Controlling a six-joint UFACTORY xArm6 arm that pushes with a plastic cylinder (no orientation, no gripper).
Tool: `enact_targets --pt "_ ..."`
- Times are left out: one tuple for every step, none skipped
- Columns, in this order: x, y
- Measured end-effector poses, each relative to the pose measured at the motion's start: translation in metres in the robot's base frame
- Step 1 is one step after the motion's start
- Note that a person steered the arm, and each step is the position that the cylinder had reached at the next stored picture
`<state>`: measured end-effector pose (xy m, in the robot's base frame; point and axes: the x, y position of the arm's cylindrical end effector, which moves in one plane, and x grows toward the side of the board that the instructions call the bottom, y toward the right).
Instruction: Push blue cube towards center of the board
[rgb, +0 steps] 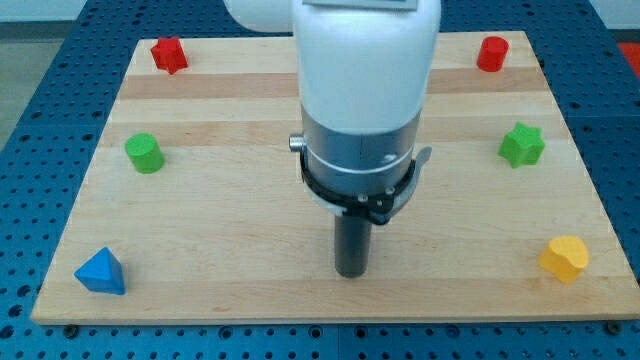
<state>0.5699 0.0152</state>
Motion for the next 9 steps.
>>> enact_targets --pt "-0.014 0.000" --pt "-0.019 0.000" --pt "-0.023 0.000" --pt "-0.034 0.000" --pt "-0.053 0.000" --pt "-0.066 0.000" --pt "-0.071 0.000" --pt "-0.081 0.000" --pt "-0.091 0.000"
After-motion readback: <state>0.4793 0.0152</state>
